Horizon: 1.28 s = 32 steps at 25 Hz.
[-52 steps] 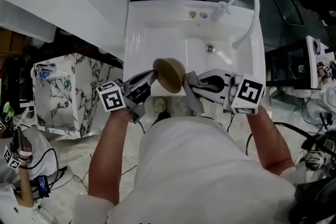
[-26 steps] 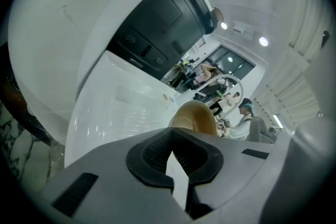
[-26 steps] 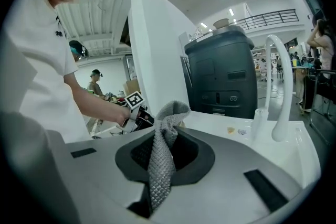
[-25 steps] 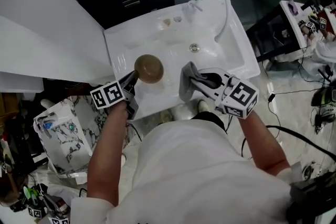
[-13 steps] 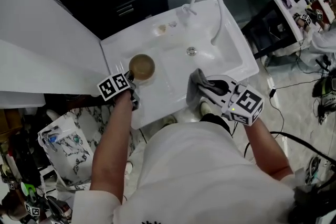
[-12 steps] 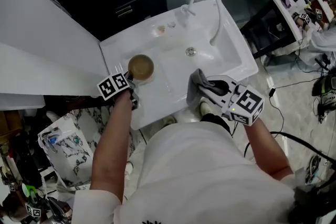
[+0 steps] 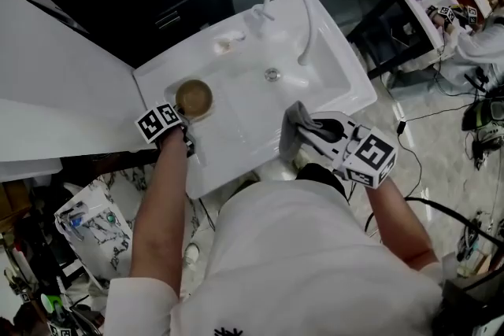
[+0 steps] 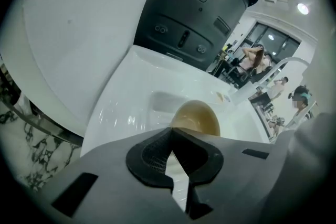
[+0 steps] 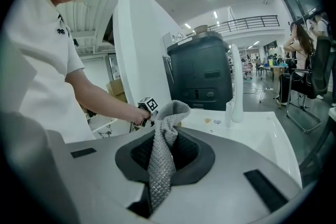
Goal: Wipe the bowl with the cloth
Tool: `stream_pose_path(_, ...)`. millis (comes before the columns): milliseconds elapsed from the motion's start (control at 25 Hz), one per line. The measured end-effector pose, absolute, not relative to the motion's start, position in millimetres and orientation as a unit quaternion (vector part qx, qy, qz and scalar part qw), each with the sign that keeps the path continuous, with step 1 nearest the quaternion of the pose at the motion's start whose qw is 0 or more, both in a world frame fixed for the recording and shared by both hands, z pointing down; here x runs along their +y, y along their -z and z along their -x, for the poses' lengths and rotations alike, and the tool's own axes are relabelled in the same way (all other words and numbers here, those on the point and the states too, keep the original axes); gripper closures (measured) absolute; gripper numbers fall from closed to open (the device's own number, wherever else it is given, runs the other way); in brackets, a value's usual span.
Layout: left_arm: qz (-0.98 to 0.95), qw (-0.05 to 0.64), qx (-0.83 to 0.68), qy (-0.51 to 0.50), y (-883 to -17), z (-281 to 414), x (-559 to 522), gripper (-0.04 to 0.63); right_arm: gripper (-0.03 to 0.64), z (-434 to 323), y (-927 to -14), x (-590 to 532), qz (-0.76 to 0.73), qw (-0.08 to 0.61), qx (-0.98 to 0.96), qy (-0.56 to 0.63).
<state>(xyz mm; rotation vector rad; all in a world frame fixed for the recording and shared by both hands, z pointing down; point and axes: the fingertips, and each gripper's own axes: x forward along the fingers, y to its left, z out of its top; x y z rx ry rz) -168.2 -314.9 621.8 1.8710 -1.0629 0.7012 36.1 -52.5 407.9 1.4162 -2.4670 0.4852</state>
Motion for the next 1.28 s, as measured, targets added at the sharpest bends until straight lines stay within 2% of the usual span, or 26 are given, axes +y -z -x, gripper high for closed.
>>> stream_pose_path(600, -0.74, 0.381, -0.464, -0.304, -620.5, 170.1, -330.0, 0.578, 0.588, -69.7, -408.1, -47.2, -0.478, 0.126, -0.852, -0.17)
stream_pose_path(880, -0.741, 0.362, -0.481, -0.298, -610.2, 171.5, -329.8, 0.532, 0.588, -81.8, -403.8, -56.4, -0.455, 0.125, -0.867, -0.161)
stream_pose_path(1280, -0.743, 0.316, -0.522, -0.275, -577.6, 179.1, -309.4, 0.528, 0.588, -97.7, -395.6, -58.5, -0.405, 0.125, -0.895, -0.141)
